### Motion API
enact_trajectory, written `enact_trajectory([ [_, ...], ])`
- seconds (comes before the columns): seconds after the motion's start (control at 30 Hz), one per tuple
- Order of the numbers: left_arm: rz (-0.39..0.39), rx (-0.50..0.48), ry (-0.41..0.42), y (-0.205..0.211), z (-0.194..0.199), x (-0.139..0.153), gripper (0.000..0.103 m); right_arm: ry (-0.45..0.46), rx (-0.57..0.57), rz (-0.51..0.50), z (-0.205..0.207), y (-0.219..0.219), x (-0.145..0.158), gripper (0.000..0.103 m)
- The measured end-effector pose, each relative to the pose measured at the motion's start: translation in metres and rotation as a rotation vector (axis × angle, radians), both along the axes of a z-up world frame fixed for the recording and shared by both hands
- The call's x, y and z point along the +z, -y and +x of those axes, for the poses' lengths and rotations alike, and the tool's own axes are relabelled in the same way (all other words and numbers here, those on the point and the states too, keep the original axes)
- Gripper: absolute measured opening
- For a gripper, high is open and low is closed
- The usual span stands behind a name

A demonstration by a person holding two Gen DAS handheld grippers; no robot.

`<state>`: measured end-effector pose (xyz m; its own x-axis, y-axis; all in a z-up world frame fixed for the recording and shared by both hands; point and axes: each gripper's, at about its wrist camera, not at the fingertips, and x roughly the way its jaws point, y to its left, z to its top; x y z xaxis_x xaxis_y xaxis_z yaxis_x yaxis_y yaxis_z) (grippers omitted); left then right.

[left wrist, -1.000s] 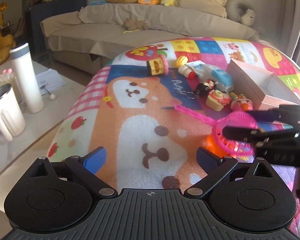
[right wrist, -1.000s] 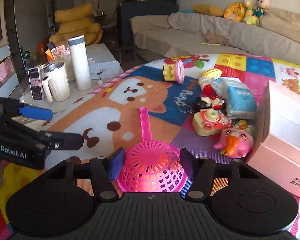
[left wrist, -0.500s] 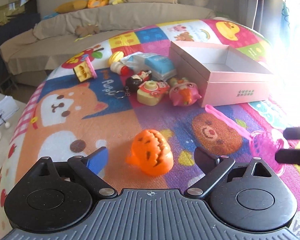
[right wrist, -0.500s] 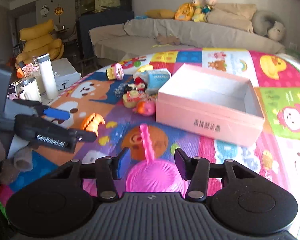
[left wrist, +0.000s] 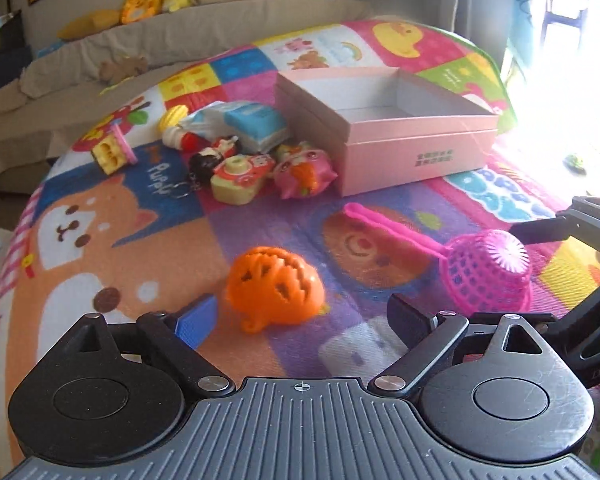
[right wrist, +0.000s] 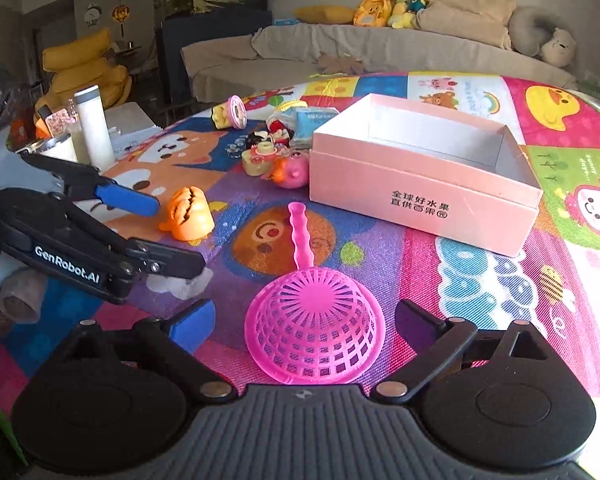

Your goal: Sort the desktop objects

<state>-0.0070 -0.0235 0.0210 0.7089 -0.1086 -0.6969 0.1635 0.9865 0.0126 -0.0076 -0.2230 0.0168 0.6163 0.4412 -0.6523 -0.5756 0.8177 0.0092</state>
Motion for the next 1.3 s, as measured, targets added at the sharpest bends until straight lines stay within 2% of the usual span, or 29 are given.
enact_trajectory([
  [0.1, 0.005, 0.042, -0.016, -0.005, 0.012, -0.002, 0.095, -0.036, -0.01, -0.015, 0.012, -0.004, -0.011, 0.098],
  [0.17, 0.002, 0.054, -0.02, -0.005, 0.018, -0.004, 0.095, -0.053, -0.001, 0.001, 0.015, -0.003, -0.01, 0.103],
  [0.33, -0.006, 0.057, -0.028, -0.002, 0.026, -0.009, 0.095, -0.066, 0.016, -0.043, 0.016, -0.008, -0.012, 0.103],
  [0.47, -0.021, 0.058, -0.02, -0.004, 0.023, -0.009, 0.095, -0.113, -0.024, -0.048, 0.022, -0.012, -0.009, 0.103],
  [0.63, -0.043, 0.045, -0.011, -0.007, 0.022, -0.008, 0.092, -0.075, -0.047, -0.049, 0.018, -0.017, -0.011, 0.103],
  [0.77, -0.006, 0.046, -0.004, -0.004, 0.023, -0.008, 0.079, -0.061, -0.041, -0.038, 0.016, -0.015, -0.01, 0.102],
  [0.8, 0.002, 0.047, -0.003, -0.004, 0.023, -0.007, 0.075, -0.056, -0.032, -0.039, 0.015, -0.016, -0.009, 0.097],
  [0.87, 0.008, 0.048, -0.003, -0.002, 0.02, -0.005, 0.065, -0.047, -0.006, -0.044, 0.01, -0.018, -0.005, 0.084],
  [1.0, 0.053, 0.031, 0.008, 0.008, 0.002, 0.0, 0.065, -0.036, -0.011, -0.07, 0.0, -0.017, 0.004, 0.084],
  [1.13, 0.091, -0.018, 0.057, 0.02, -0.028, 0.018, 0.065, -0.041, -0.02, -0.032, -0.015, 0.001, 0.024, 0.084],
  [1.3, 0.085, -0.067, 0.181, 0.035, -0.05, 0.065, 0.065, 0.075, -0.04, 0.02, -0.045, 0.027, 0.074, 0.084],
])
